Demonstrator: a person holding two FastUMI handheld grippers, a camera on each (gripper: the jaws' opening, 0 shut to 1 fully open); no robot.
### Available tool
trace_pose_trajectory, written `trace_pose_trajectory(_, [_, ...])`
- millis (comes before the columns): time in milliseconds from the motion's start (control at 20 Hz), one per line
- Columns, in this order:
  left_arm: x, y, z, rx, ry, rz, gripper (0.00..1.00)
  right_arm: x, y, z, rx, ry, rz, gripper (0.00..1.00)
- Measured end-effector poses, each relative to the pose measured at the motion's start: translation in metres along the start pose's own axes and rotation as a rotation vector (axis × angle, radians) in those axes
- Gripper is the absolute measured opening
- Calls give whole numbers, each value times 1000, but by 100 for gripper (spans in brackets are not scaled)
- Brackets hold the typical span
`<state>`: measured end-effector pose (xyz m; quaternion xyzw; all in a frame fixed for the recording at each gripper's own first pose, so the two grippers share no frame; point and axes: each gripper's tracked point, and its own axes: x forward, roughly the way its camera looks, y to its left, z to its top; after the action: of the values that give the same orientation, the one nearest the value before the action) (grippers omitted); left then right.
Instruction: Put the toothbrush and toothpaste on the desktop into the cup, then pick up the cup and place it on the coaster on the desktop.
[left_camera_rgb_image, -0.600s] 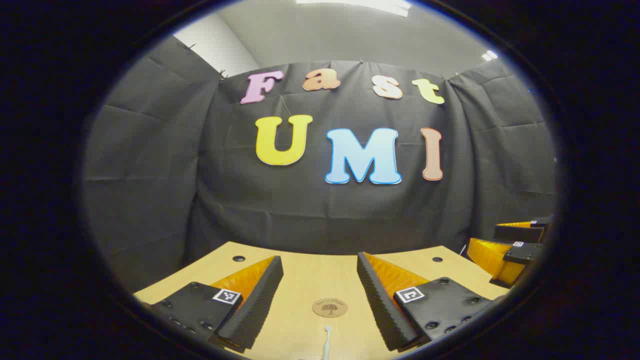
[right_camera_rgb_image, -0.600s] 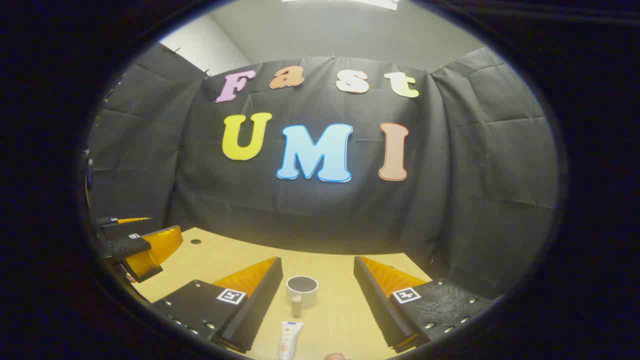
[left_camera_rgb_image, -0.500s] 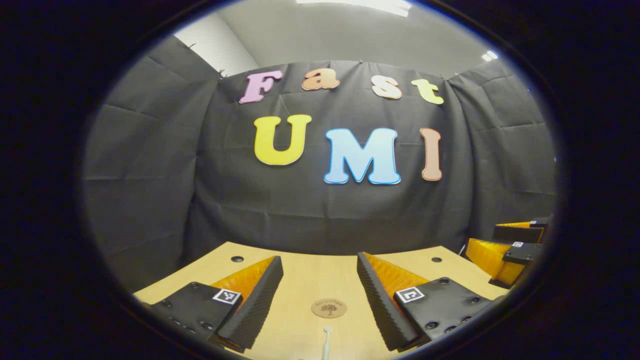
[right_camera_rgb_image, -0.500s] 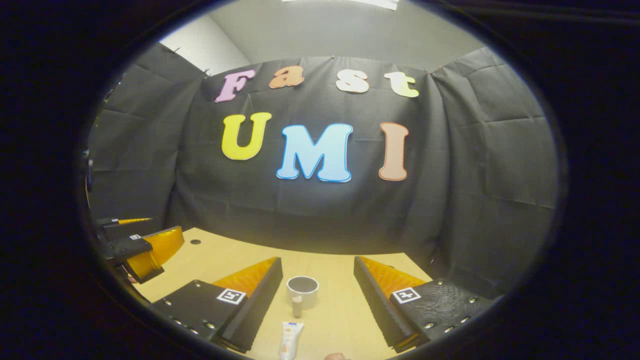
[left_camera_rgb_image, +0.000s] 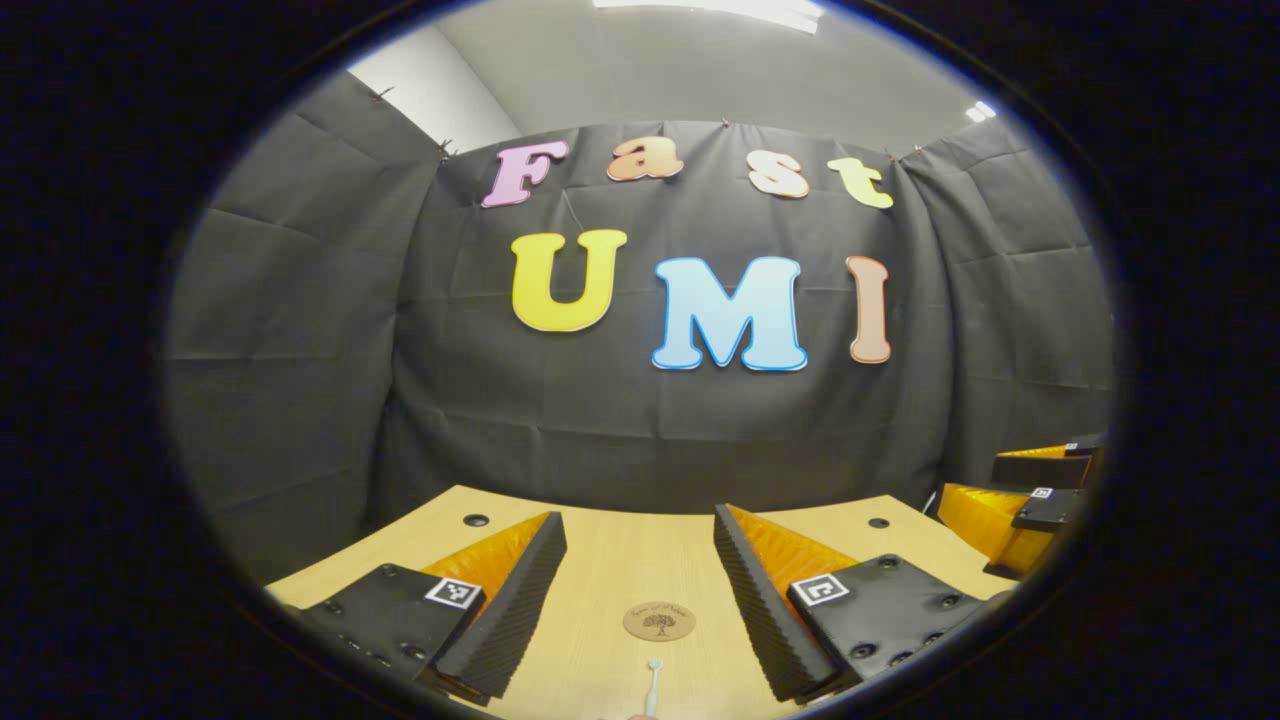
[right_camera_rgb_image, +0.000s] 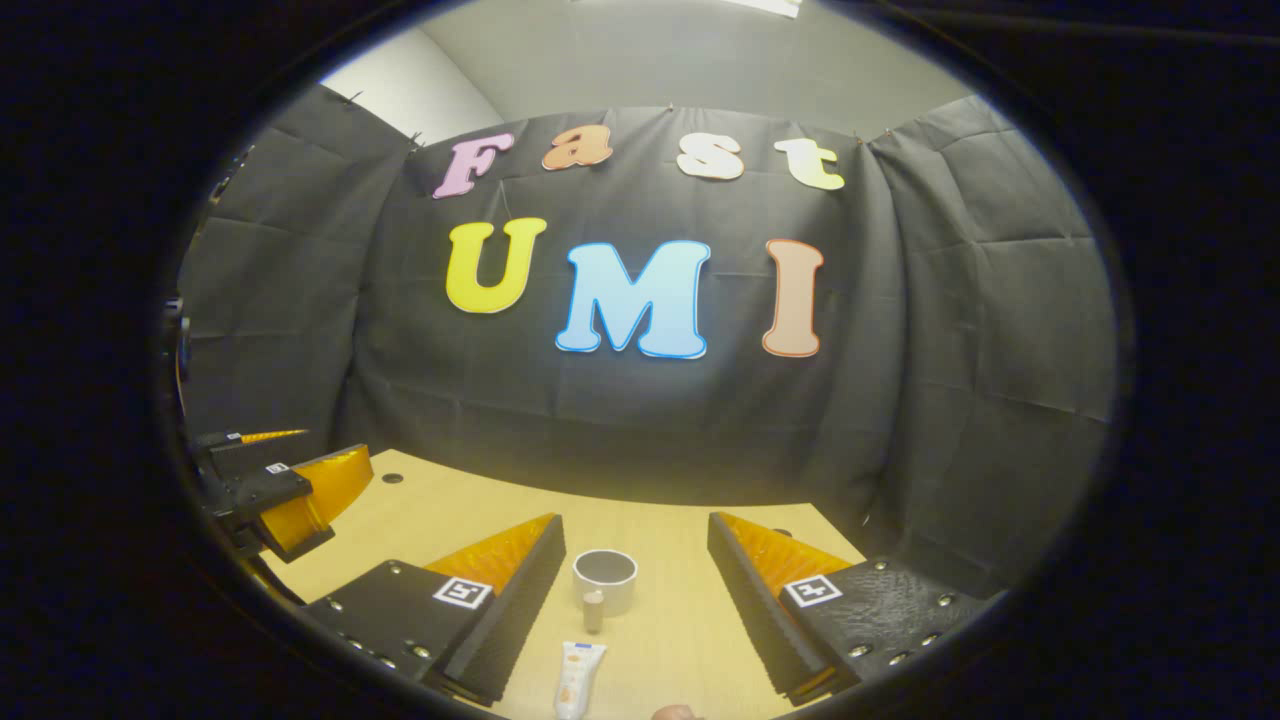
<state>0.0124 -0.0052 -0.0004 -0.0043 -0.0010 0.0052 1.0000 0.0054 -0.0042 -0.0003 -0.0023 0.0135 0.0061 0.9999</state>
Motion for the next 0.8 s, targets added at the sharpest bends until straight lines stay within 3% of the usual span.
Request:
trace_pose_trajectory(300, [0,-4,-5,-14,17,-8,99,4,4,-7,11,35,21,90])
trace_pose_trajectory(400, [3,-6,-11,-35,32,-14,94,5,10,-14,8,60,38,90])
trace_pose_trajectory(800, [15,-3,-70,-62,231,-3,96,19,25,-58,29,235,85,91])
